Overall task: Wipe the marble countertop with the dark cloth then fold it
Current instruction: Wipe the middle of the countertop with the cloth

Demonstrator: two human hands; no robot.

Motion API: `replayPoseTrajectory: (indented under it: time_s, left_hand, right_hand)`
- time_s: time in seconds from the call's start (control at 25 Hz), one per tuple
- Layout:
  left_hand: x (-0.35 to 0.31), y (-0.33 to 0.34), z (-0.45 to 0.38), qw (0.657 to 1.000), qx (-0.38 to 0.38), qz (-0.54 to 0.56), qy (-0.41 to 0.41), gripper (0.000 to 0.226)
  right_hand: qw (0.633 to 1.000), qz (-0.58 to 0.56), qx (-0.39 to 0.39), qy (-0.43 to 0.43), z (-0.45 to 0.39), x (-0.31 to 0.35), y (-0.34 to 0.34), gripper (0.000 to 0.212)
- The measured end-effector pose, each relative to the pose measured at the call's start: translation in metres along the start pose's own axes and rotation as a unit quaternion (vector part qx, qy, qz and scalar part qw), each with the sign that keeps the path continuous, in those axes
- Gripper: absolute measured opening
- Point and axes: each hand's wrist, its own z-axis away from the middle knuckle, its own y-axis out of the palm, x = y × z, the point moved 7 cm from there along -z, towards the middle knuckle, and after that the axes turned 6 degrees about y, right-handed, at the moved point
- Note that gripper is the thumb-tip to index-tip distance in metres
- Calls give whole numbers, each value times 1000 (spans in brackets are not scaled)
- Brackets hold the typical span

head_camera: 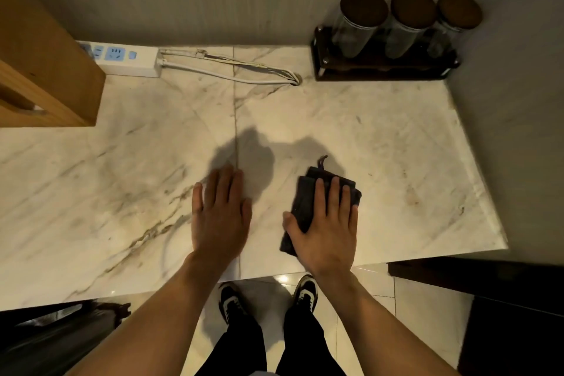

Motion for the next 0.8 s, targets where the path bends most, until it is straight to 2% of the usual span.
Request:
replayPoseTrajectory:
  time_s: [0.16,0.32,0.52,0.8]
  left_hand:
    - [-3,-5,-3,1000,-4,12,-7,56]
    - [-10,-11,-3,999,-17,39,-6,54]
    - [-42,-15,-10,999,-21,42,22,56]
    - [-76,7,-12,999,16,31,32,59]
  right_hand:
    - [999,8,11,-42,12,-12,-1,84]
    - [990,20,34,-134,15,-29,-7,80]
    - [963,42,77,-256,5,-49,-16,75]
    - [926,107,122,-340,-25,-66,-14,71]
